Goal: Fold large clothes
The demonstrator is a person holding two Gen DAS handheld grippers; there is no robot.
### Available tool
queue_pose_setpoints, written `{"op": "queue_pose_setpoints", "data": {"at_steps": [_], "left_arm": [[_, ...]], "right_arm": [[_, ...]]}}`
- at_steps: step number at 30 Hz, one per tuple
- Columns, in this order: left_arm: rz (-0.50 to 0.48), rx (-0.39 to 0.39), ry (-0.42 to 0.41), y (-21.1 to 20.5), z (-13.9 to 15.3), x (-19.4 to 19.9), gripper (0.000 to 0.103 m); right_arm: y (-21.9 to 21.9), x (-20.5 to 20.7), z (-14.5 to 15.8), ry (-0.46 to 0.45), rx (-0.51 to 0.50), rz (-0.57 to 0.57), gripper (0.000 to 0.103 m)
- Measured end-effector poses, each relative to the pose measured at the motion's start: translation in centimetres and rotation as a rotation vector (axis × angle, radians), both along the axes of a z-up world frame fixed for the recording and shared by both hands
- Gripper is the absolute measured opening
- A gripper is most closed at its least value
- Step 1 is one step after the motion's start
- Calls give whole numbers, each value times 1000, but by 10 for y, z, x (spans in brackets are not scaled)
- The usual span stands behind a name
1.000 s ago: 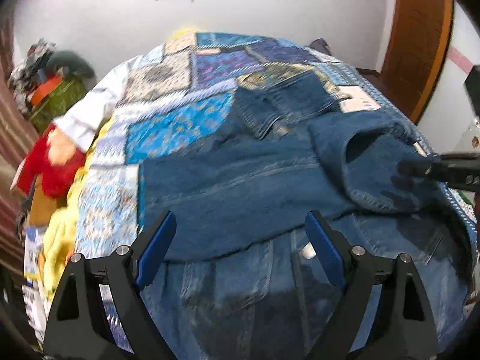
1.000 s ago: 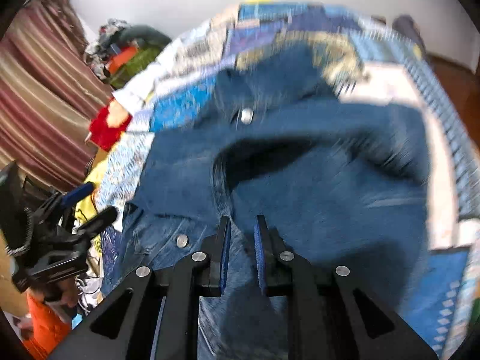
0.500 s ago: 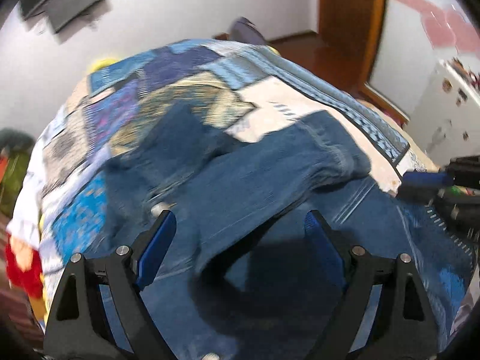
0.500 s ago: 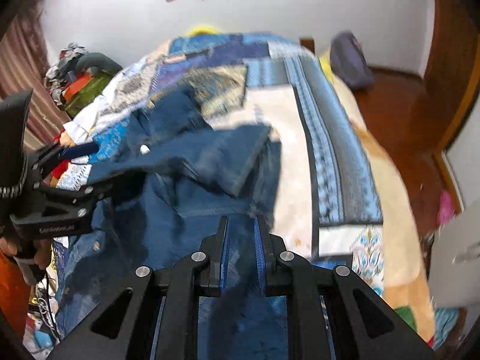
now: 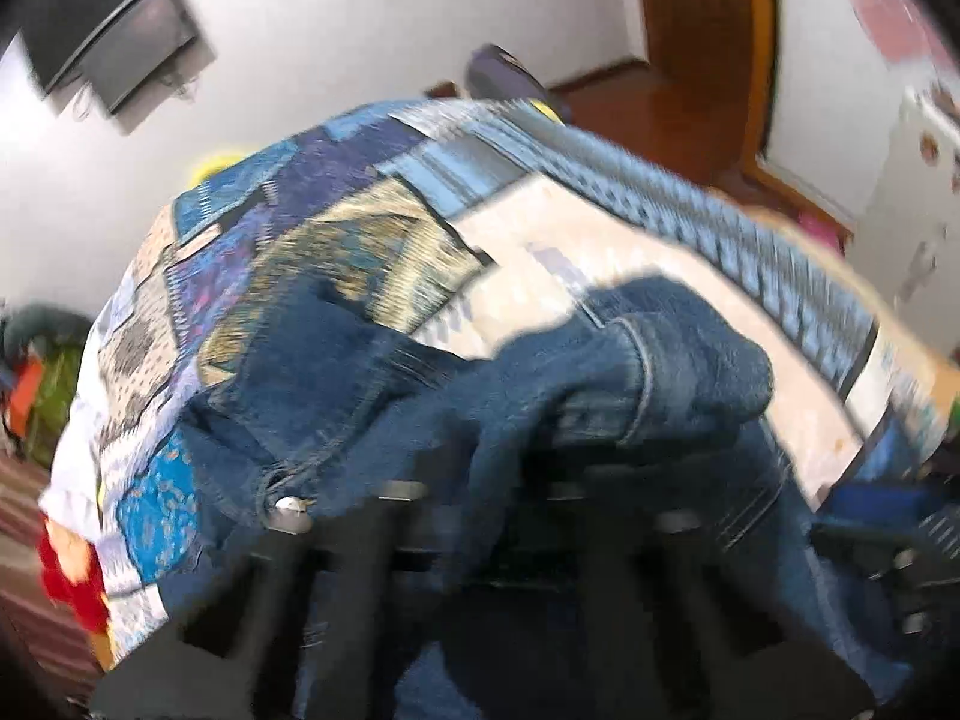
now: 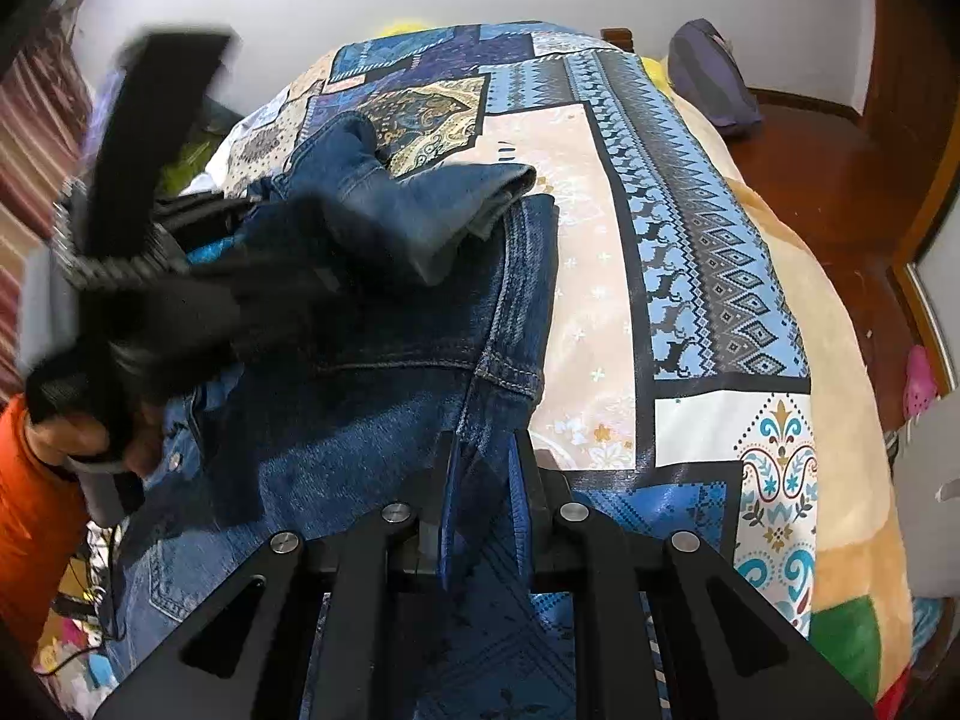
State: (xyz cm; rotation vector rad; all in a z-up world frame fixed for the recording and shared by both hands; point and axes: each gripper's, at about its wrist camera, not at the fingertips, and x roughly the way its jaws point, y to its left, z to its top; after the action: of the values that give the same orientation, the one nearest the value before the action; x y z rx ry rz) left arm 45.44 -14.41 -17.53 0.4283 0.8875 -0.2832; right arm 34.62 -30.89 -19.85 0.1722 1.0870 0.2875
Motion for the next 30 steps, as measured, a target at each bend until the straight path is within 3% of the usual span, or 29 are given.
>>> {"op": "queue_pose_setpoints", "data": {"at_steps": [2, 7, 10, 14, 17, 20, 24, 28, 30], "left_arm": [[30, -65, -49, 18, 27, -1, 6], [105, -90, -221, 71, 86, -12, 5], [174, -116, -266, 113, 108, -16, 5], [286, -102, -304, 172, 111, -23, 5], [353, -103, -255, 216, 89, -27, 6], [390, -103, -167, 247, 54, -36, 6], [431, -135, -49, 272, 7, -52, 9], [475, -162, 30, 290, -35, -70, 20], [486, -214, 91, 300, -55, -79, 24]], "right_arm": [[1, 2, 5, -3, -14, 11, 12], [3, 7, 30, -61, 17, -6, 12], [15, 13, 42, -98, 5, -1, 12], [37, 27, 25, -58, -96, 20, 12], [47, 30, 2, -29, -148, 34, 12], [49, 24, 1, -60, -157, 22, 12], [51, 25, 1, -36, -187, 12, 12], [49, 19, 3, -29, -205, -1, 12], [45, 15, 4, -35, -201, -11, 13]]}}
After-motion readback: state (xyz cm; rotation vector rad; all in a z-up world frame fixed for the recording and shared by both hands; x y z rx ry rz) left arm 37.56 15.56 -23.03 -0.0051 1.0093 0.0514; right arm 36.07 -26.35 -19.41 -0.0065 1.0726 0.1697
